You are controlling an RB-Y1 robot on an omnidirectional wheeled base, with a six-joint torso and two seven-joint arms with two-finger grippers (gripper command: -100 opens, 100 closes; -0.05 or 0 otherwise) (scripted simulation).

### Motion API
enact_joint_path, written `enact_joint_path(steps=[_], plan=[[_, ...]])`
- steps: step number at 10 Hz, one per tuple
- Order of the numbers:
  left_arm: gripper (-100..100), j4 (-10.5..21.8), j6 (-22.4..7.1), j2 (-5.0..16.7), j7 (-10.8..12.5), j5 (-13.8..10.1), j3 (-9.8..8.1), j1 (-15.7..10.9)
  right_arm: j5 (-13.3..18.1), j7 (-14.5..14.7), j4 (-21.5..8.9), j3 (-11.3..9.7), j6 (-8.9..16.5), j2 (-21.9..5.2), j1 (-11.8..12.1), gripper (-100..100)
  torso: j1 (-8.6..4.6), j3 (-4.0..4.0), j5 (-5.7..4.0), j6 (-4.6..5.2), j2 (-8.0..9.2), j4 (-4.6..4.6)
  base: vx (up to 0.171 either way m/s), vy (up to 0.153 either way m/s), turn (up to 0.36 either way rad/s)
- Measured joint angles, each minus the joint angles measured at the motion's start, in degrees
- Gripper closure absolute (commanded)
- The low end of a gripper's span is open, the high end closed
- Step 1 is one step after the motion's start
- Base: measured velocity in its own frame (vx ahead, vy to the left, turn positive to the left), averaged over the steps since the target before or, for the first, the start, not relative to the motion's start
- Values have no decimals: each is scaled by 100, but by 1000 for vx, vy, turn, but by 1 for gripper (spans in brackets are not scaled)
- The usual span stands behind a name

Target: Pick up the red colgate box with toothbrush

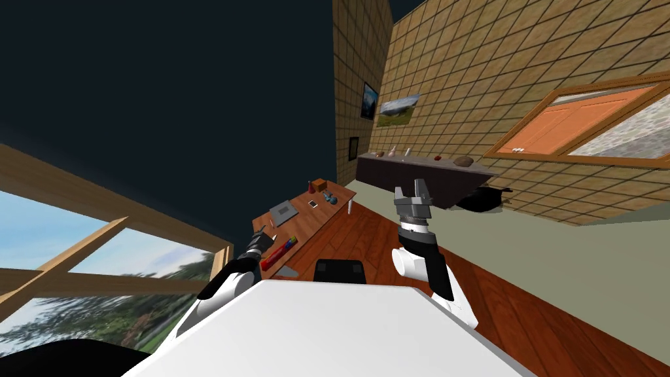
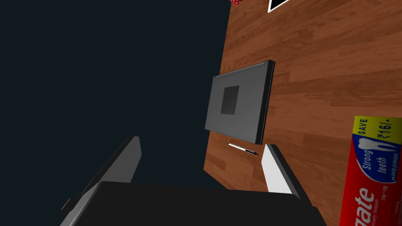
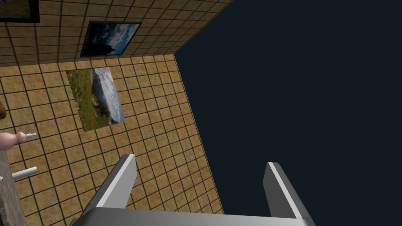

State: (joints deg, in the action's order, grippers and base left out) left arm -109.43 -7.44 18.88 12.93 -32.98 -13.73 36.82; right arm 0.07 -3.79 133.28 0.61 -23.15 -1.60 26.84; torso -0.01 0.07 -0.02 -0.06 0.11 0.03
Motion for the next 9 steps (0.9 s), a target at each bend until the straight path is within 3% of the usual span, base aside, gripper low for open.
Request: enact_joint_path(steps=[9], plan=[[-100, 1129, -1206, 227, 106, -573, -346, -116, 0, 0, 0, 0, 0, 0, -1, 0, 8, 1, 2, 3, 1, 1, -1, -10, -157]])
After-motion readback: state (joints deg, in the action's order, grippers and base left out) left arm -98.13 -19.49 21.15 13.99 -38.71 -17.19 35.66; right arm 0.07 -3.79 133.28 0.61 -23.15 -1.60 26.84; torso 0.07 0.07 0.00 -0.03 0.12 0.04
